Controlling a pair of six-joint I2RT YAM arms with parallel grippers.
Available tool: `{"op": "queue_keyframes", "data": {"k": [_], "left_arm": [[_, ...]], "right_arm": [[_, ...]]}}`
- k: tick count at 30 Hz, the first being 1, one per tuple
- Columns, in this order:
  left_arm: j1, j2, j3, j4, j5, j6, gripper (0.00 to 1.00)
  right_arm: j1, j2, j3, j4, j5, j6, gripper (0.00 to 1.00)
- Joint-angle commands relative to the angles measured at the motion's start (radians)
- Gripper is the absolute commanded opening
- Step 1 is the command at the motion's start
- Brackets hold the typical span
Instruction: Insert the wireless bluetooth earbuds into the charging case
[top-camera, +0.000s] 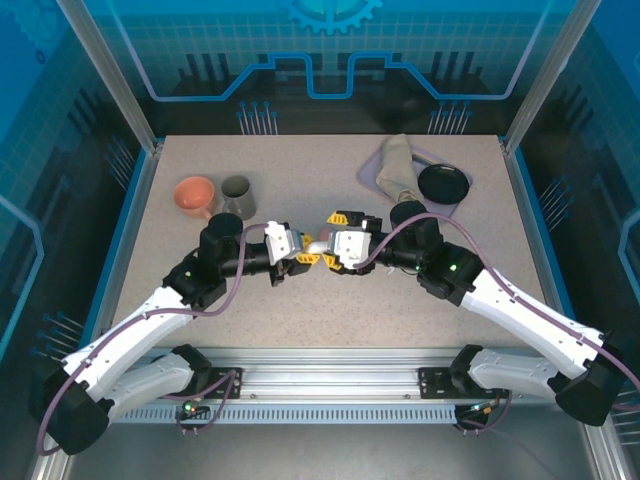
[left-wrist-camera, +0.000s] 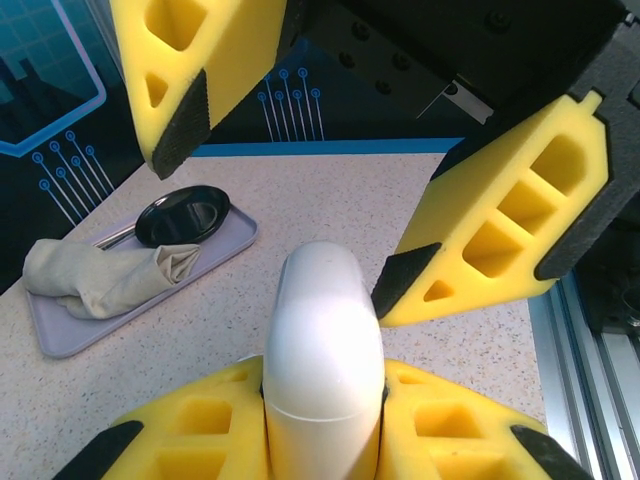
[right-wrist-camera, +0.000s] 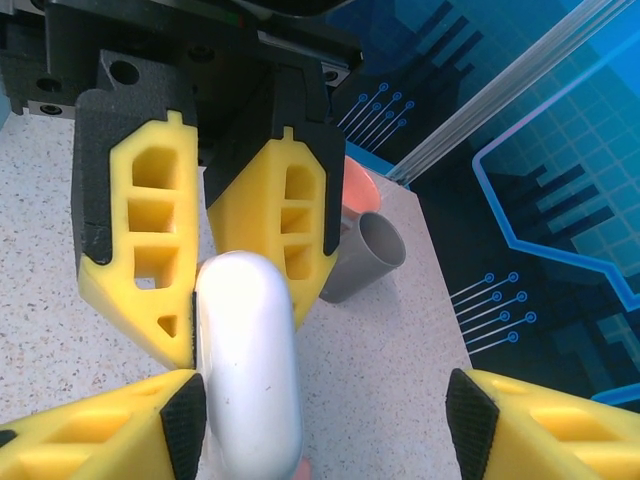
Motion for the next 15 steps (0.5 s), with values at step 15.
{"op": "queue_keyframes", "data": {"k": [15], "left_arm": [[-0.009,-0.002,0.032,-0.020,0.016,0.034,0.00]], "right_arm": [[0.002,0.012,0.079,-0.015,0.089,0.028,0.65]]}}
